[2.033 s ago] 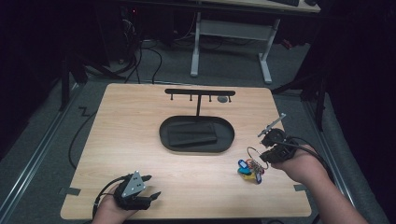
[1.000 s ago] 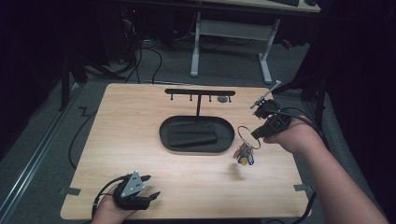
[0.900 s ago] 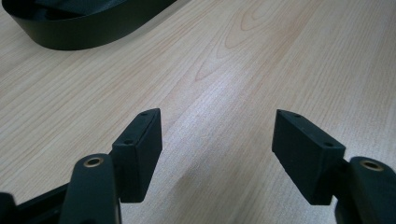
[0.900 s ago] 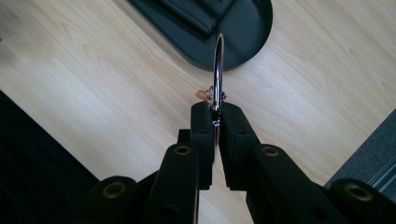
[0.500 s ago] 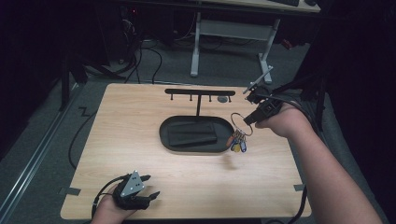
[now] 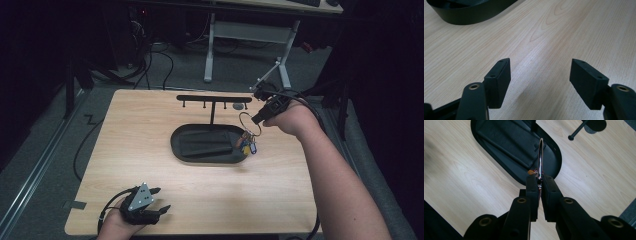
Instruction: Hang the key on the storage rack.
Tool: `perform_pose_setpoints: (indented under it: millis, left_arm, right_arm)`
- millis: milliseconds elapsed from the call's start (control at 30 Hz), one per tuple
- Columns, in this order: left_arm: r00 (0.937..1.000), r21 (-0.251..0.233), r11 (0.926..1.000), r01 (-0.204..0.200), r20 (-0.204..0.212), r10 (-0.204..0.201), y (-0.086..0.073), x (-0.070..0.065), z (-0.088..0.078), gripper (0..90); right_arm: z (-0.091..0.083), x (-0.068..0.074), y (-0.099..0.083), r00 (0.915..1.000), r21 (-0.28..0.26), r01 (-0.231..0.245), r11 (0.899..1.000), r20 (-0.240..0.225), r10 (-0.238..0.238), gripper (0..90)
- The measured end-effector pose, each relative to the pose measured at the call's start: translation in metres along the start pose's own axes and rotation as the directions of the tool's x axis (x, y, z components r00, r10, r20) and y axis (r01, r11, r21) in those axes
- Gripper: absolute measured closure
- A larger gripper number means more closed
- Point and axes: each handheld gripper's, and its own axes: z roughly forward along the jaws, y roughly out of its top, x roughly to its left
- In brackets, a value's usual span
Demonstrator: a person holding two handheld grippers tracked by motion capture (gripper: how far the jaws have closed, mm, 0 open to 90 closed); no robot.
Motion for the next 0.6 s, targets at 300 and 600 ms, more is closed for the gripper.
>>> perform_pose_setpoints:
  millis: [300,600]
  left_arm:
    - [1.0000,-0.003,1.0000,0.002,-0.002,-0.002,-0.001,0.000,0.000,34.0]
    - [1.0000,0.000,1.0000,0.002,0.002,-0.002,-0.001,0.001,0.000,34.0]
  right_arm:
    - [0.012,-0.010,0.013,0.9997,-0.004,-0.024,1.000,-0.001,0.024,85.0]
    - [0.025,-0.021,0.020,0.9988,0.006,-0.046,0.999,0.018,0.046,85.0]
